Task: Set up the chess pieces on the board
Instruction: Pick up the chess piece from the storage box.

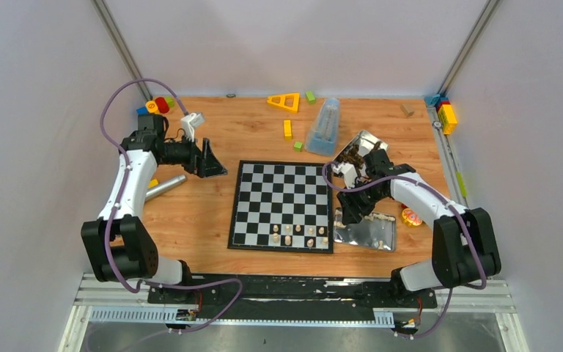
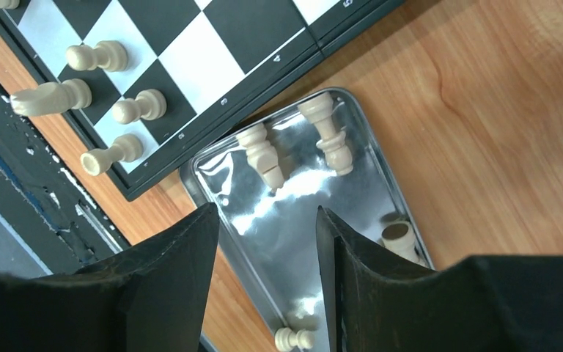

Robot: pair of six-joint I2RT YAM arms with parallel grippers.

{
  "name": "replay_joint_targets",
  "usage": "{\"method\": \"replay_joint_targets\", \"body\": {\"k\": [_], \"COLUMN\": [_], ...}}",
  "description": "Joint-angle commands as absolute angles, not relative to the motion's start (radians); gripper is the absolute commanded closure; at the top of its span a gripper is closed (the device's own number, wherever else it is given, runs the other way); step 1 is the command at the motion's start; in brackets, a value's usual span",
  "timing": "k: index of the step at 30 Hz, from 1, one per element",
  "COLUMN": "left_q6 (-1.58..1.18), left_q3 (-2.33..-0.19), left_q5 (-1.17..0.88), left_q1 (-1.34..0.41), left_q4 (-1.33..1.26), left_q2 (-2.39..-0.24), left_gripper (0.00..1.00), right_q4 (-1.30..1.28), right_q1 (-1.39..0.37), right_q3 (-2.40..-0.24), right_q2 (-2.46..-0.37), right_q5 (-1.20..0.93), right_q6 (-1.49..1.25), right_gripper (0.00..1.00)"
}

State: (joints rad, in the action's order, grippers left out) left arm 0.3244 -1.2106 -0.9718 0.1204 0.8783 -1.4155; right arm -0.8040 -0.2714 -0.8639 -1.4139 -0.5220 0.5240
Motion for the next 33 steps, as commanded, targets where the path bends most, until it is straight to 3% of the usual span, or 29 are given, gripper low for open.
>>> {"method": "replay_joint_targets", "body": {"k": [1, 22, 26, 33], "left_q6": [0.341, 0.316, 0.317, 0.336], "left_q3": [-1.217, -1.213, -1.217, -1.232], "left_q5": [-0.999, -0.947, -0.938, -0.934], "left_q1": [0.125, 0.125, 0.125, 0.124], "left_q4": [0.857, 0.796, 0.795, 0.801], "left_q2": [-1.365, -1.359, -1.359, -1.359], "left_gripper": [0.0, 0.01, 0.02, 0.02], "right_q4": [-0.712, -0.696, -0.698, -0.725], "right_q1": [-0.267, -0.315, -0.329, -0.326], "right_q3": [-0.858, -0.839, -0.833, -0.839], "right_q2": [-1.455, -1.584, -1.583, -1.549], "right_q5": [-0.56, -0.586, -0.577, -0.54], "right_q6": [0.566, 0.662, 0.67, 0.69], "right_gripper": [0.48, 0.63, 0.71, 0.95]}}
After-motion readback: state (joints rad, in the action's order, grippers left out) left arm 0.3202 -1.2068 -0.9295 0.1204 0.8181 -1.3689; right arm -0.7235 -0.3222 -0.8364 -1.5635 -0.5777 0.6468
